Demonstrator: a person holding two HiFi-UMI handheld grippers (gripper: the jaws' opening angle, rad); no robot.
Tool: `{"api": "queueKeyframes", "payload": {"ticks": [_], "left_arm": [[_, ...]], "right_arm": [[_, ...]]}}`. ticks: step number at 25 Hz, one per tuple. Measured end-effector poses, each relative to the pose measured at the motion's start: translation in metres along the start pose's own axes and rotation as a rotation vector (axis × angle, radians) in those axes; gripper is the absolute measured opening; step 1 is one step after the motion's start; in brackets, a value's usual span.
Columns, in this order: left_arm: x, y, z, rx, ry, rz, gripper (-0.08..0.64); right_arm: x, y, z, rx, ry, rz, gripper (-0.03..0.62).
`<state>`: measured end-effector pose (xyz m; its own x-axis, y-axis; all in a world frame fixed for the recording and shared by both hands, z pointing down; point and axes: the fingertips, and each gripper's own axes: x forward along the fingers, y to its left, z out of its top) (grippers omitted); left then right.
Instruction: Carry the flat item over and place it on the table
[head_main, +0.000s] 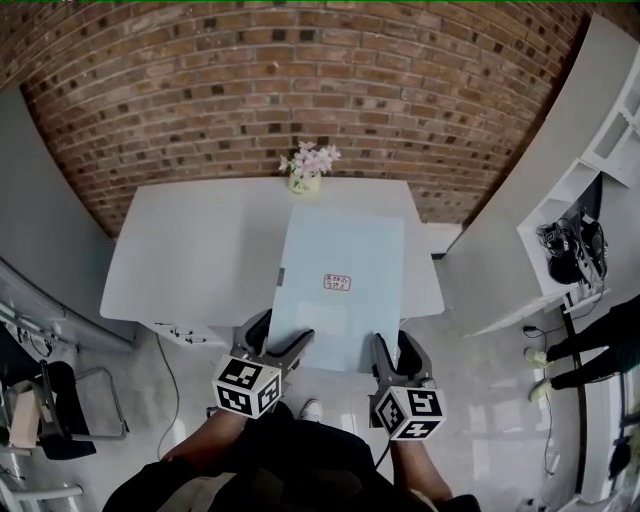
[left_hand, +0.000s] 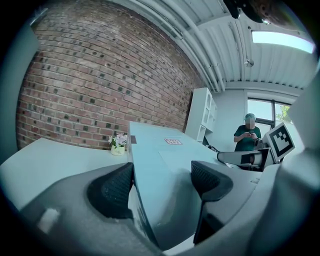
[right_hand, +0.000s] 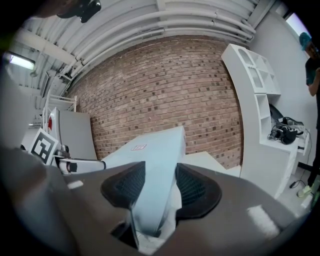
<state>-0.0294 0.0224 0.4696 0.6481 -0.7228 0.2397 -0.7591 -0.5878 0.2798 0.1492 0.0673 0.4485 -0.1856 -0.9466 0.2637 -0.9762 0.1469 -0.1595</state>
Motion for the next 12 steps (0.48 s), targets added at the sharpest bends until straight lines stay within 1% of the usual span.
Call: {"api": "queueKeyframes", "payload": {"ticks": [4, 7, 9, 12], "left_arm": [[0.004, -0.004, -0.008, -0.014, 0.016, 0.013, 0.377], [0.008, -0.004, -0.008, 0.0, 0.025, 0.024, 0.377], [0.01, 0.0, -0.007, 0.006, 0.023, 0.03, 0.377], [0.018, 0.01, -0.008, -0.009, 0.023, 0.027, 0.377]], "right_arm": [[0.001, -0.008, -0.005, 0.011, 0.01, 0.009, 0.198], [0.006, -0.013, -0.009, 0.032, 0.016, 0.02, 0.198], [0.012, -0.013, -0.009, 0.034, 0.015, 0.028, 0.198], [0.024, -0.013, -0.008, 0.026, 0.017, 0.026, 0.198]]}}
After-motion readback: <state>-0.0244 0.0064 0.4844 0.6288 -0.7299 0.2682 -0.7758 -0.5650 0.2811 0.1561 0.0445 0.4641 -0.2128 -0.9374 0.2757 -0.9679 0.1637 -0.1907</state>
